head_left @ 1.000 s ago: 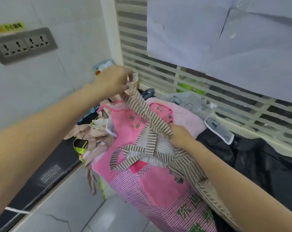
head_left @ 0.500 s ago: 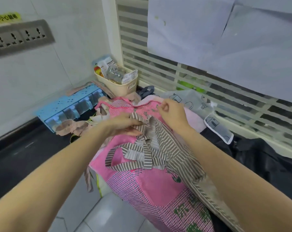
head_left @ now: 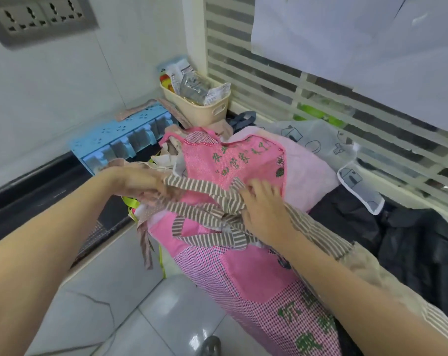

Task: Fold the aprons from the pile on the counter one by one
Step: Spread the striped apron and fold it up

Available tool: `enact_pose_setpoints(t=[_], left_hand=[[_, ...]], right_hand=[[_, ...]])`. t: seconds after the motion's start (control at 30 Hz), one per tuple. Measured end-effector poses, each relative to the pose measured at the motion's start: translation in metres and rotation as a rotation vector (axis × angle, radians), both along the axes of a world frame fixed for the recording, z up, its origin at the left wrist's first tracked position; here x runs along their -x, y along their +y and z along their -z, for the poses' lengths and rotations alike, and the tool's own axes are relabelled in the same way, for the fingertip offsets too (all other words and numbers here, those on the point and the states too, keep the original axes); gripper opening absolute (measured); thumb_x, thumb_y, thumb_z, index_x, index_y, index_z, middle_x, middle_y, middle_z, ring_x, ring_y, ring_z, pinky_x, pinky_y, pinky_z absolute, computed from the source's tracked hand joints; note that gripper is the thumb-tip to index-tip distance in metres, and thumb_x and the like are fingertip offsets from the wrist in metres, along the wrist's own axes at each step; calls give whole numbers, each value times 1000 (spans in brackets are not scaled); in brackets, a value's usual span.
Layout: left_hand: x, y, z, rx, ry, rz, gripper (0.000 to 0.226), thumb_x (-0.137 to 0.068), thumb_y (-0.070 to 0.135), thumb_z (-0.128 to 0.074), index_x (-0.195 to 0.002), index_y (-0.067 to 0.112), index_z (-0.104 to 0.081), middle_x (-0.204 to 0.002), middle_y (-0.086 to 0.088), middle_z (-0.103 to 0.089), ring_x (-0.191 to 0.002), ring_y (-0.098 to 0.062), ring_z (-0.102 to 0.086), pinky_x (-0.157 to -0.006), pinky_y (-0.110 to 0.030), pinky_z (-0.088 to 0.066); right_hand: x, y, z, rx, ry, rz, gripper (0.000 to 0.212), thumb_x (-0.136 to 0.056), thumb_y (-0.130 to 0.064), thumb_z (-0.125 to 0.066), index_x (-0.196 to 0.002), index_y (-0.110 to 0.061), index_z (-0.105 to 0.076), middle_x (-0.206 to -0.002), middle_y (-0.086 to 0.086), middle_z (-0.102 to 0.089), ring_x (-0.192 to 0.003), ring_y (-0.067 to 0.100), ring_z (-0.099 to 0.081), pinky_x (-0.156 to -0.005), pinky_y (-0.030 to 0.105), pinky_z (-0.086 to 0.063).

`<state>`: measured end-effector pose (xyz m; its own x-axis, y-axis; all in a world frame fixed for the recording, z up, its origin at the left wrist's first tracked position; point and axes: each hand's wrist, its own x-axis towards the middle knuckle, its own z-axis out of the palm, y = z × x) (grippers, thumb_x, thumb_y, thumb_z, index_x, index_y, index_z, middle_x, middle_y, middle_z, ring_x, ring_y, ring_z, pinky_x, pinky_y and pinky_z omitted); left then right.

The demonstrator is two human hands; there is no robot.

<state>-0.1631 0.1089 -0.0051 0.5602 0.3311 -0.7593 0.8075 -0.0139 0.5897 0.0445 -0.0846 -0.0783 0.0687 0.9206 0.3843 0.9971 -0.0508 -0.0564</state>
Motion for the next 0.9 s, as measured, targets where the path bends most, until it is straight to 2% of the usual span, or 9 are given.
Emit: enact_pose_setpoints(t=[0.07,0.17,0.33,0.47,0.57,0.63,0.7,0.8,0.9], left_hand=[[2,-8,3,-149,279,239,50,-86,11,-63,-132,21,-44,-137,-1,-45,-132,-24,-39,-110,-42,-35],[-18,-14,10,-188,158,329,48,-86,13,-62,-129,23,-44,-131,4,-47,-128,-19,-42,-112,-42,-32],[-55,-33,46,-441,6,436,42,-85,22,-68,-123,14,-52,-112,4,-55,-107,-17,-54,-94,-27,-40],[-64,-49,73,-346,177,558,67,-77,38,-73,-132,14,-42,-126,-3,-56,-90,-17,-64,-92,-34,-50],[-65,-53,78,-444,266,640,67,-73,31,-77,-128,11,-45,-118,-4,-60,-99,-23,-62,-88,-33,-52],[-67,-46,66,-361,300,692,51,-78,16,-71,-123,9,-49,-98,-4,-61,-79,-18,-60,-62,-21,-52],[-71,-25,39,-272,324,700,36,-83,10,-65,-116,11,-50,-86,-7,-52,-59,-12,-46,-41,-14,-38],[-86,13,-21,-446,348,630,18,-86,16,-65,-102,12,-58,-83,-5,-52,-62,-12,-46,-45,-15,-39],[-114,45,-72,-816,244,554,17,-87,18,-64,-103,15,-60,-92,-1,-60,-81,-17,-55,-70,-27,-49]], right_hand=[[7,-7,12,351,61,-149,49,-84,-29,-44,-127,-7,-53,-122,17,-50,-106,32,-53,-87,51,-48],[8,-9,14,747,178,-170,66,-96,-52,-38,-150,-19,-20,-155,7,-16,-140,29,-17,-116,48,-16],[-22,7,-6,336,522,60,39,-95,-9,-48,-134,-6,-48,-136,14,-42,-121,24,-45,-108,31,-33],[-37,20,-7,620,523,93,53,-89,-6,-57,-139,-6,-39,-138,12,-45,-126,26,-43,-106,32,-32],[-30,31,-6,606,553,71,33,-91,-8,-57,-123,-1,-56,-114,14,-60,-101,23,-53,-85,26,-38],[-30,35,-15,525,640,60,19,-93,-8,-55,-103,4,-65,-95,17,-63,-83,18,-49,-68,25,-31],[-36,37,-34,423,775,86,15,-93,-7,-53,-85,-1,-65,-78,12,-61,-71,15,-45,-63,26,-29],[-48,49,-71,268,870,150,16,-95,-10,-52,-84,-12,-64,-73,-6,-53,-70,8,-45,-69,24,-34],[-65,70,-104,116,995,244,22,-95,-9,-50,-78,-13,-62,-74,-1,-59,-72,12,-53,-67,16,-42]])
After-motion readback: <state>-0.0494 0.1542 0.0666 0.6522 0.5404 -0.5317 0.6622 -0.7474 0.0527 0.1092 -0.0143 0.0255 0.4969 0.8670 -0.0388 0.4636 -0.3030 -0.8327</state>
